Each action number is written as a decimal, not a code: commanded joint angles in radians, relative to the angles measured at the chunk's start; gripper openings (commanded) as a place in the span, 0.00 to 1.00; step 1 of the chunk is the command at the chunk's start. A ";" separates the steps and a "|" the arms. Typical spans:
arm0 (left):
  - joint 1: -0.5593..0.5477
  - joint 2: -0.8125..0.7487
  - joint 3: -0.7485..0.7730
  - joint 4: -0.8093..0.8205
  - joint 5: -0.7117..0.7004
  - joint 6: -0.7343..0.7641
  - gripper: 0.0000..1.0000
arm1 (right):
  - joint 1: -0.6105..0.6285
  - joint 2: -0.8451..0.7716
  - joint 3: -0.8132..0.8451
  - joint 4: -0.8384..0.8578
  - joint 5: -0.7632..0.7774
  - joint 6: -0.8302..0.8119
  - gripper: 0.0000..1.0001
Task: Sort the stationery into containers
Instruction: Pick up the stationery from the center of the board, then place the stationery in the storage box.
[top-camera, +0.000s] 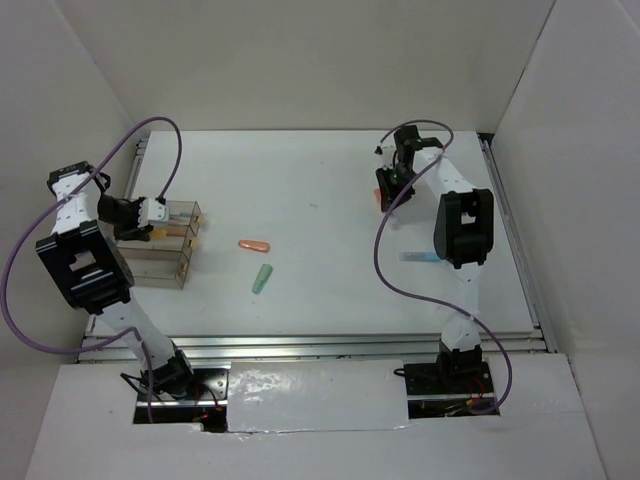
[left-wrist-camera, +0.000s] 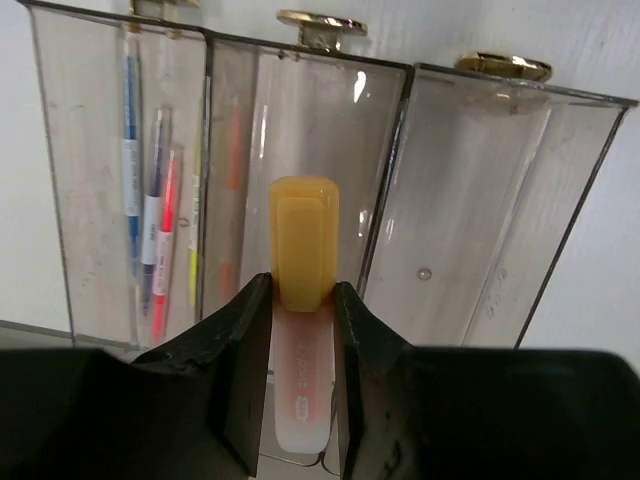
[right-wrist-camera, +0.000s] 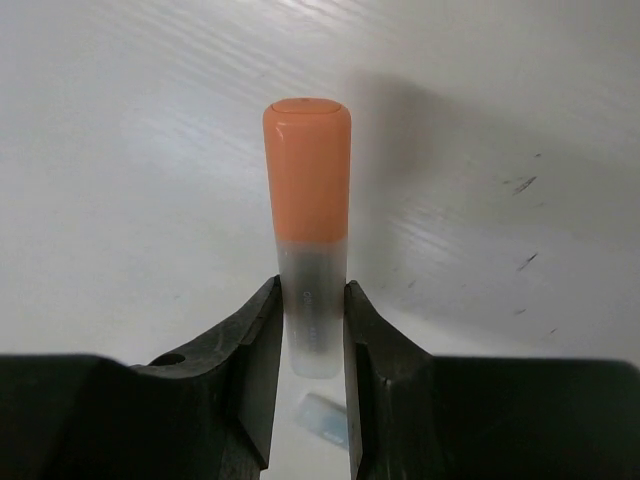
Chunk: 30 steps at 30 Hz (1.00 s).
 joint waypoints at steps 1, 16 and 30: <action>0.004 0.028 0.001 -0.012 -0.017 0.111 0.00 | 0.009 -0.148 -0.018 0.044 -0.127 0.061 0.00; -0.020 0.050 0.062 0.035 0.053 0.041 0.54 | 0.009 -0.347 -0.198 0.137 -0.443 0.155 0.00; -0.161 -0.159 0.157 0.460 0.835 -1.259 0.84 | 0.032 -0.600 -0.457 0.548 -0.564 0.346 0.00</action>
